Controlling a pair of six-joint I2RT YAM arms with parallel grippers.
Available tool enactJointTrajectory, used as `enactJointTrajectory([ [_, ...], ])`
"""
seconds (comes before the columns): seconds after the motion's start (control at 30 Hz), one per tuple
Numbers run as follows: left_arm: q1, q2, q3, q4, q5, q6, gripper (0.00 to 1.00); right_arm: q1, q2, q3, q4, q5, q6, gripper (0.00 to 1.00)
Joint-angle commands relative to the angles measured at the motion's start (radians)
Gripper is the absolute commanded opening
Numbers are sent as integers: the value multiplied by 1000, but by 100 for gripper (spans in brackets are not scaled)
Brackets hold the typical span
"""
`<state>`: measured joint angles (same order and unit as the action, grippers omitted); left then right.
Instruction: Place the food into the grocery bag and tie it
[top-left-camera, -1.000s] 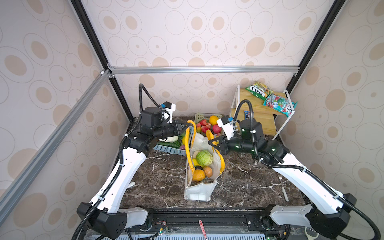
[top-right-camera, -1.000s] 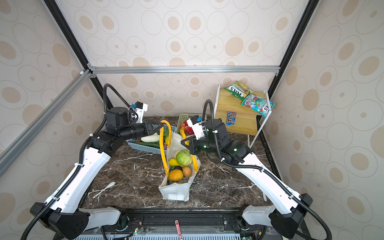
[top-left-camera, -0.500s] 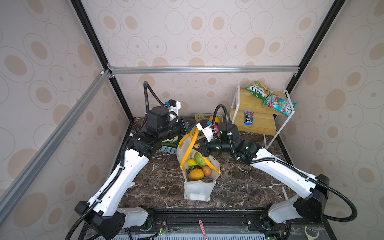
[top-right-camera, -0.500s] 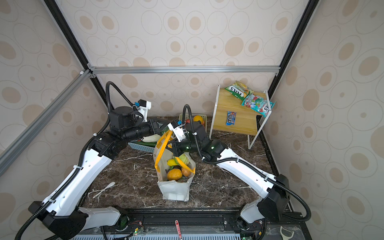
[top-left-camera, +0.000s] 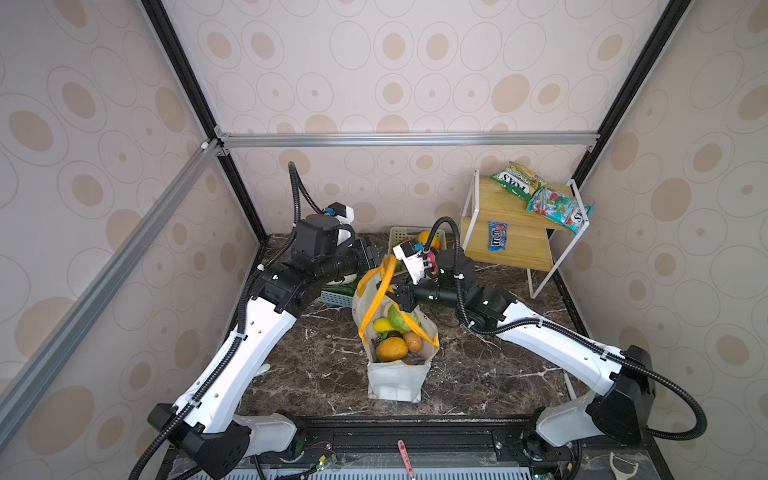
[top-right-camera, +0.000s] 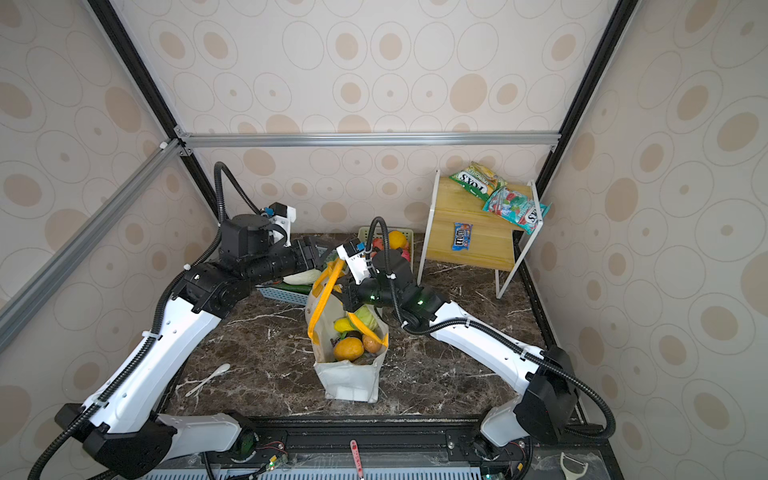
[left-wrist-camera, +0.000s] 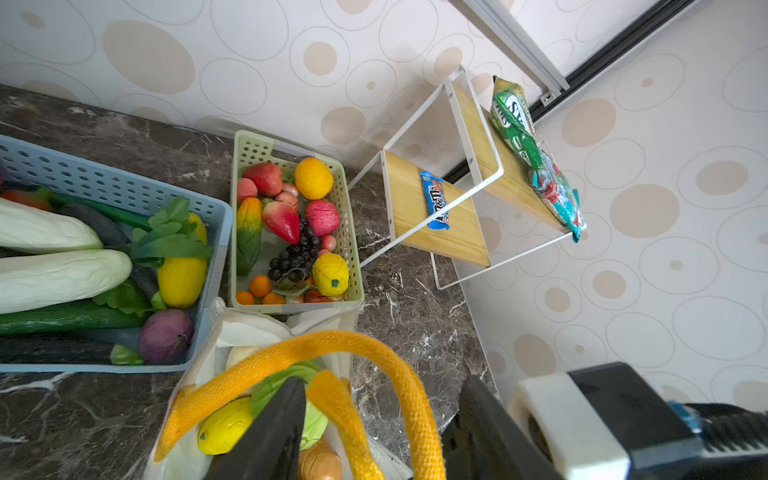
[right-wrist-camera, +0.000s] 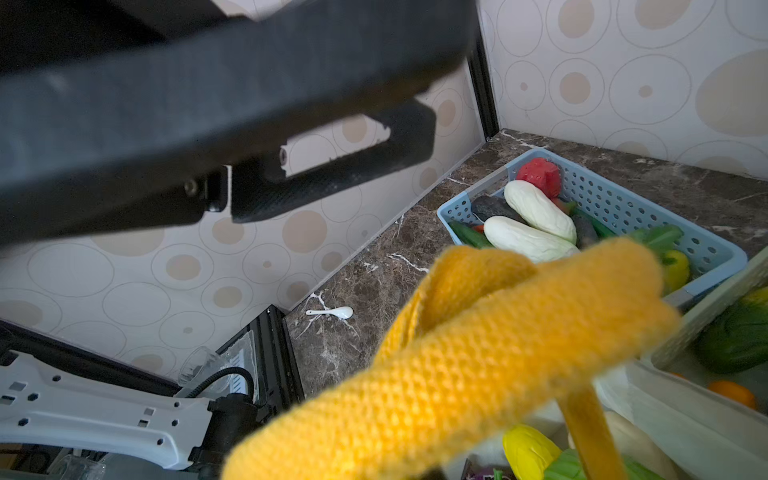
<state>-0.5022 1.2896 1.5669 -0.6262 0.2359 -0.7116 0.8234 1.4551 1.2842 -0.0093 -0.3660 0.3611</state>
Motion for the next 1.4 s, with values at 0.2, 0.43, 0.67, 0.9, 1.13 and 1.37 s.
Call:
enactJointTrajectory([
  [0.2, -9, -4, -53, -23, 48, 8, 59, 3, -6, -12, 81, -38, -7, 9],
  [0.43, -10, -6, -103, 20, 81, -18, 53, 3, -6, -10, 120, -77, -4, 9],
  [0.67, -18, -3, -110, 52, 95, -41, 32, 5, 1, -7, 121, -68, -6, 9],
  [0.9, -16, -23, -101, 75, 106, -60, 4, 4, -65, -17, -28, -35, -74, 27],
  [1.13, -15, -26, -82, 66, 122, -60, 0, -104, -245, -175, -91, -60, -72, 43],
  [1.37, -16, -31, -69, 69, 131, -70, 0, -197, -273, -229, -134, -98, -106, 44],
])
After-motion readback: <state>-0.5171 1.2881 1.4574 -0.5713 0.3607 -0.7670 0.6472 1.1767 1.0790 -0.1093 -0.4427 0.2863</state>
